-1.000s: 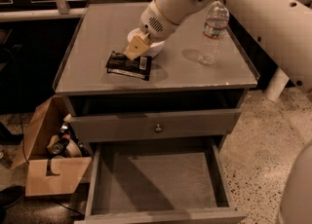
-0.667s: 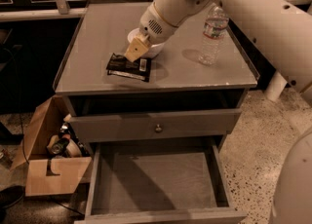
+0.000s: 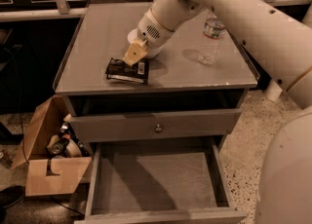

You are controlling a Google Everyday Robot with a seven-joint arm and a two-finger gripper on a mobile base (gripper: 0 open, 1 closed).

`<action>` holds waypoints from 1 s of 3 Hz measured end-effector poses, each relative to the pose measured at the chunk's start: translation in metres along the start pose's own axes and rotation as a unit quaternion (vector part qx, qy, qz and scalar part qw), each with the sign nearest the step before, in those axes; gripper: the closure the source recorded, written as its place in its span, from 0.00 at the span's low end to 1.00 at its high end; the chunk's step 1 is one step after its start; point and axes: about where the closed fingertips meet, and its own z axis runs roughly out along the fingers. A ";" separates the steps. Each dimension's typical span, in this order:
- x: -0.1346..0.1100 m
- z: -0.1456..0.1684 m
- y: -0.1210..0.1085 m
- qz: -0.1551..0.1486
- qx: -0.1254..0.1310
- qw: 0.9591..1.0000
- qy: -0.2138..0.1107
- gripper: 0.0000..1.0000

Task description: Pick rxbar chocolate from middle drawer and place on counter

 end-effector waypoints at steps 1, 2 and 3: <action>-0.001 0.007 -0.005 -0.008 -0.008 1.000 0.007 1.00; 0.000 0.014 -0.009 -0.011 -0.009 1.000 0.014 1.00; 0.001 0.015 -0.010 -0.011 -0.009 1.000 0.016 1.00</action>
Offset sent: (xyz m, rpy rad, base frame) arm 0.0138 0.0029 -0.0121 -0.0332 -0.0007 0.0340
